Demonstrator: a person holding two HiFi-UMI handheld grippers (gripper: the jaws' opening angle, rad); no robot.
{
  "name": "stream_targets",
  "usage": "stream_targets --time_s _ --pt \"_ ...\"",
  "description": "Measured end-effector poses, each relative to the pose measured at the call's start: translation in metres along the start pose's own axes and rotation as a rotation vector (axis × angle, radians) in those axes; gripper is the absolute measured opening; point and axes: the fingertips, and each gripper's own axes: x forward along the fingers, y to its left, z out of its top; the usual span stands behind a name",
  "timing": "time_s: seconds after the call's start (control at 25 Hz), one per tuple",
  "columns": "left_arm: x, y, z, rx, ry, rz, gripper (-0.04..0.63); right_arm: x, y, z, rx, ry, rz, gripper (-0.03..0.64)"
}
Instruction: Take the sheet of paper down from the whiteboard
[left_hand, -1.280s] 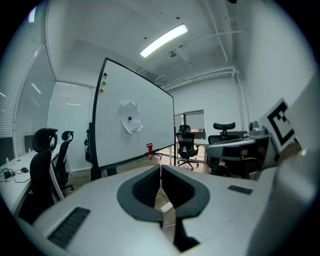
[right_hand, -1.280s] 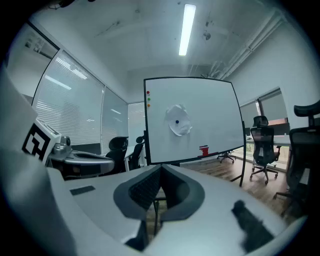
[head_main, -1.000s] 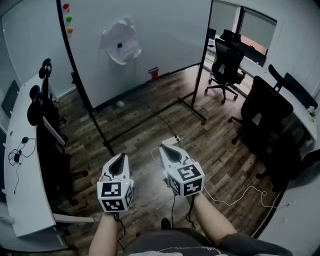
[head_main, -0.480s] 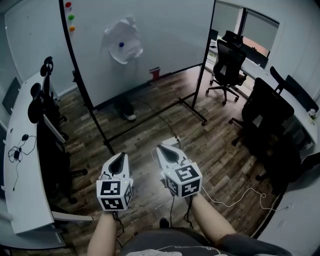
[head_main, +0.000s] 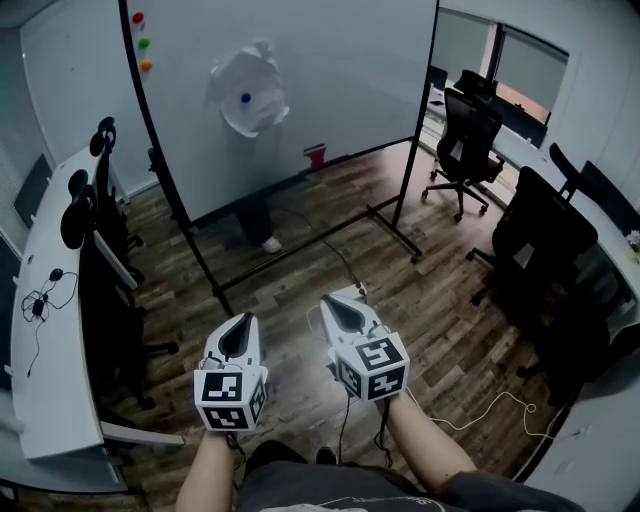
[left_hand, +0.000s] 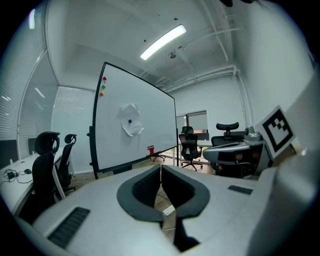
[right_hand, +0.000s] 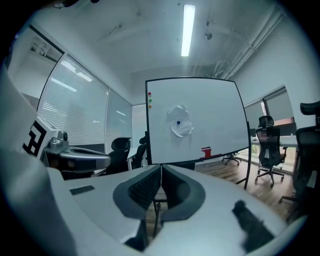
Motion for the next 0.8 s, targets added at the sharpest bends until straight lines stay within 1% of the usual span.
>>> stream_targets --time_s 0.12,0.2,0.32,0.52,0.8 --pt "0.006 0.003 0.001 0.004 0.005 -0.002 0.021 0.009 -0.008 -0.001 0.045 -0.011 -0.004 0.023" --pt "0.015 0.011 0.005 0.015 -0.005 0.005 0.021 0.020 -0.010 -0.001 0.057 -0.009 -0.005 0.023" --pt "0.035 0.023 0.011 0.009 -0.031 0.016 0.021 0.038 -0.020 -0.001 0.050 -0.003 -0.016 0.023" --pt "0.076 0.048 0.021 0.008 -0.044 -0.003 0.021 0.072 -0.040 0.005 0.030 0.003 -0.033 0.023" --pt "0.149 0.099 0.040 0.008 -0.057 -0.013 0.021 0.152 -0.071 0.024 0.028 -0.011 -0.056 0.023"
